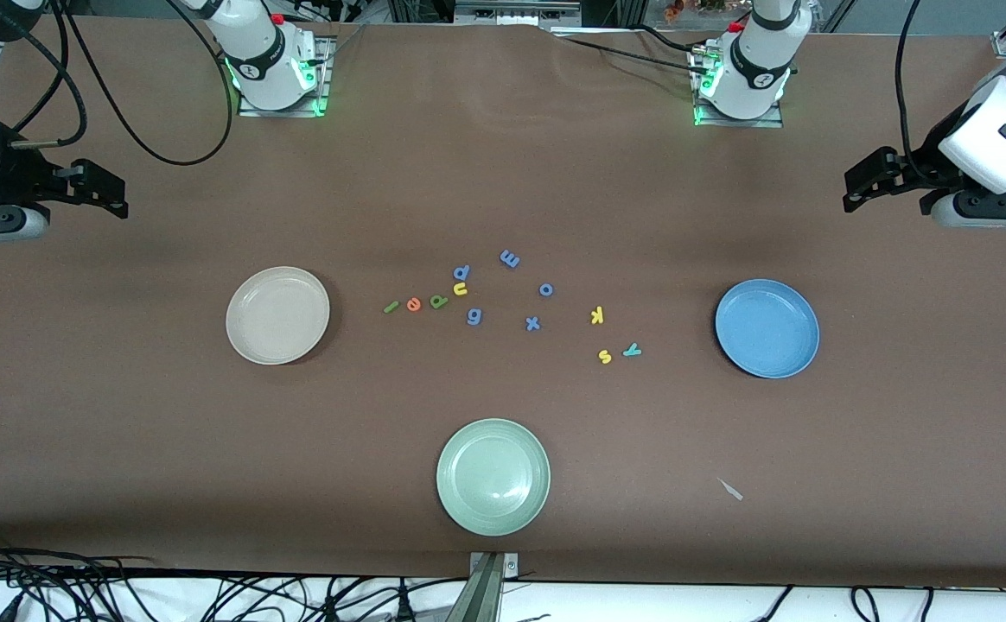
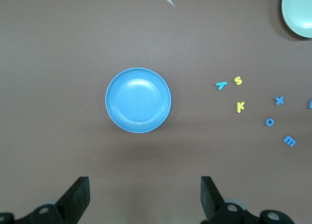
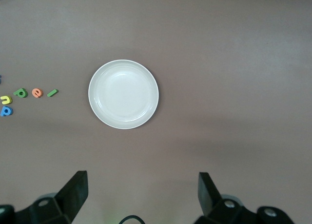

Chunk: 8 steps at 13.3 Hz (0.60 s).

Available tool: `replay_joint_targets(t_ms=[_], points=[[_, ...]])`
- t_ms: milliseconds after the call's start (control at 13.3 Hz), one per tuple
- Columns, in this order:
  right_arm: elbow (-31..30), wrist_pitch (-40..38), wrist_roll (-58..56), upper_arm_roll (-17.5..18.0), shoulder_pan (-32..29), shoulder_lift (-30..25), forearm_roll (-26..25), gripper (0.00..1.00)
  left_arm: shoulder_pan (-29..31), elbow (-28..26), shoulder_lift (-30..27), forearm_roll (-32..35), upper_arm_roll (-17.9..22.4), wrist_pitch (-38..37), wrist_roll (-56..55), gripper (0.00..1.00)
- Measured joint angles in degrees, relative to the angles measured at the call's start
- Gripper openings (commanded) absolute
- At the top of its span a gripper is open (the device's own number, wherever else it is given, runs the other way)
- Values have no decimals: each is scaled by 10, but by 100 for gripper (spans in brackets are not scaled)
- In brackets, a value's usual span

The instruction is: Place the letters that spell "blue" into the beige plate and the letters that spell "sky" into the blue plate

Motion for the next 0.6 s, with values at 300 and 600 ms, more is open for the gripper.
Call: replay_joint_targets(t_ms=[300,600], points=[[0,0,0,0,0,0,0,100,0,0,0,0,0,-2,0,100],[0,0,0,0,0,0,0,100,0,0,0,0,0,-10,0,100]])
